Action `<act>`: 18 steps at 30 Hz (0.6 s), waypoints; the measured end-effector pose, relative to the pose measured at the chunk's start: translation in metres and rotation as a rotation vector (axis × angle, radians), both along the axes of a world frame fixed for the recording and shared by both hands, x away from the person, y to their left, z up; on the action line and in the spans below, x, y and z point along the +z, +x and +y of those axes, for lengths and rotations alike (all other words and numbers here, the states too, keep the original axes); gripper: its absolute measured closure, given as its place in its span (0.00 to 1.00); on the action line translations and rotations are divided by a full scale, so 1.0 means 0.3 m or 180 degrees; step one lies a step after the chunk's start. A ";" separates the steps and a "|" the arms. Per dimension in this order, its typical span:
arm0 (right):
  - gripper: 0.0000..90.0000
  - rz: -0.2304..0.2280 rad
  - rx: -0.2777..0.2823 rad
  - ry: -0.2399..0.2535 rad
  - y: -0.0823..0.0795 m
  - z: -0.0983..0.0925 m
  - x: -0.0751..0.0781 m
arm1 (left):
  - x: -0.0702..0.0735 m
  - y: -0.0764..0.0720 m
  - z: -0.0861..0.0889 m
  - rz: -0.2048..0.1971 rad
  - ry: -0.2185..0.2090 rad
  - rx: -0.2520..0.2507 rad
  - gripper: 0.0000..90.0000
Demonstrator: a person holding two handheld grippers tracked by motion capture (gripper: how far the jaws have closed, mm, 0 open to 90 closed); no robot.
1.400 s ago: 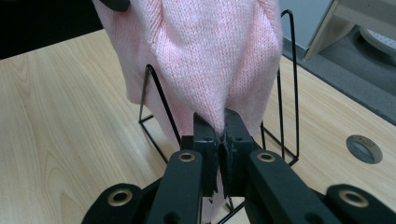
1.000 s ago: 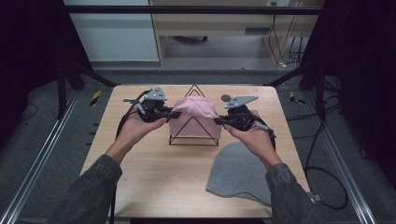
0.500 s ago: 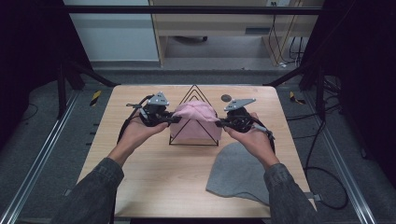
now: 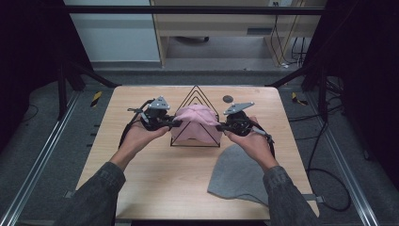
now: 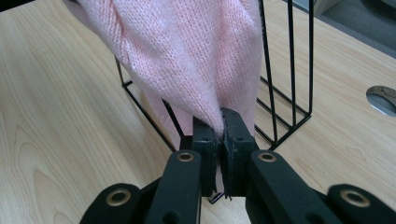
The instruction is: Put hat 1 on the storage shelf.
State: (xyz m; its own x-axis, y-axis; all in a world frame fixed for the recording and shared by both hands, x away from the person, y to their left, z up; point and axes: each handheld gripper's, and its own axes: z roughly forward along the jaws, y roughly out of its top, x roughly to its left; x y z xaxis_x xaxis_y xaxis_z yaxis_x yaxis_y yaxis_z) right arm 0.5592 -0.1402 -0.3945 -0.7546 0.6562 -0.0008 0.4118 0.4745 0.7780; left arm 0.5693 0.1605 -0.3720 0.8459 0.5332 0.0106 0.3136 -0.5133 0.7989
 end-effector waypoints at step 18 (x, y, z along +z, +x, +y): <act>0.41 -0.0171 -0.0222 -0.0058 -0.077 -0.045 0.035 | 0.003 -0.078 0.046 -0.0198 -0.0130 0.0216 0.45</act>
